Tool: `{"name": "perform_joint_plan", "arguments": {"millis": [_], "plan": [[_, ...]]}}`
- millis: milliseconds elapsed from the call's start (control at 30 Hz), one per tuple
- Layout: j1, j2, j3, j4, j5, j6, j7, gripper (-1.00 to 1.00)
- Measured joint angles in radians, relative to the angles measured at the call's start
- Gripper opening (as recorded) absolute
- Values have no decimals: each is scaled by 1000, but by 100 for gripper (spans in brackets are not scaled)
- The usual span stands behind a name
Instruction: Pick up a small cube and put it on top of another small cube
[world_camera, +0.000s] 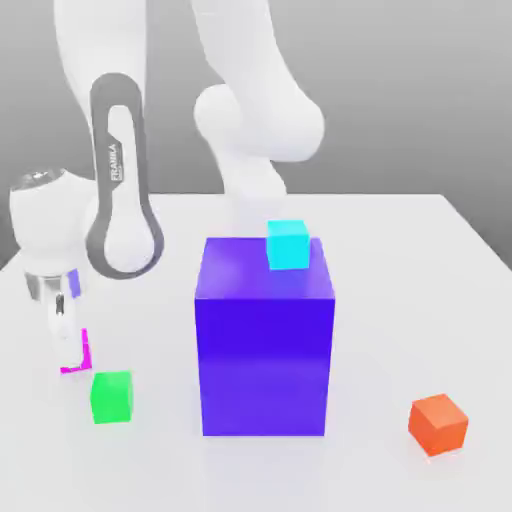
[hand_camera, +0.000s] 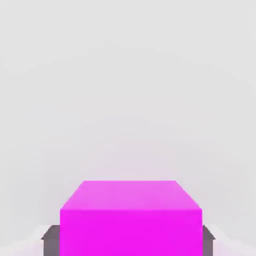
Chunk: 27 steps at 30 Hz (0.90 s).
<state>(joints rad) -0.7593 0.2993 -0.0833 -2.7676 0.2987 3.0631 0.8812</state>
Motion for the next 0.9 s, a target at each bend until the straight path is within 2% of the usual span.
{"name": "perform_joint_plan", "arguments": {"millis": [67,133,267,400,733,900], "plan": [[-2,-4,-1,-1,-7,-3,5,-100],[43,-59,-55,-14,-46,-46,36,-100],[97,-200,-146,-45,-202,-155,151,-100],[142,-284,-133,-46,-290,-233,254,-100],[299,-390,-35,-7,-323,-378,431,-100],[320,-256,-23,5,-280,-256,416,-100]]}}
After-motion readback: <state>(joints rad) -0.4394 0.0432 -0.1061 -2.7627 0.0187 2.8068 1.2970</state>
